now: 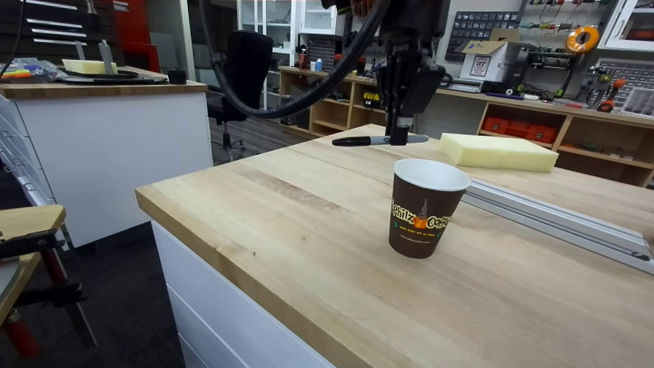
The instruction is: Move the cup to the right then place the marker in it
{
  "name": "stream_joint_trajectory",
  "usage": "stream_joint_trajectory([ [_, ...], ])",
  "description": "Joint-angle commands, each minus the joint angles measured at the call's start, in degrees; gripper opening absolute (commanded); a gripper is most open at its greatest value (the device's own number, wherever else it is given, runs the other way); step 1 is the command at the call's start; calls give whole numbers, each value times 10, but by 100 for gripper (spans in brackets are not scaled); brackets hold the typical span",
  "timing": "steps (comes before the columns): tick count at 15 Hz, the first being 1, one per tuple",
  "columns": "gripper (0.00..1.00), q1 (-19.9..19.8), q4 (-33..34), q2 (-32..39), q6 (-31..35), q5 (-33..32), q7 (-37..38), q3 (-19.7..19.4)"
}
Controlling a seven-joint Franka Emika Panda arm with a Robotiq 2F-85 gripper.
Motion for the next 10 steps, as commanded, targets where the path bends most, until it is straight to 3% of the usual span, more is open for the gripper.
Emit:
stream_joint_trajectory([
  [1,3,-8,27,6,-26,6,-7,-4],
  [10,3,-12,28,18,7,6,3,-5],
])
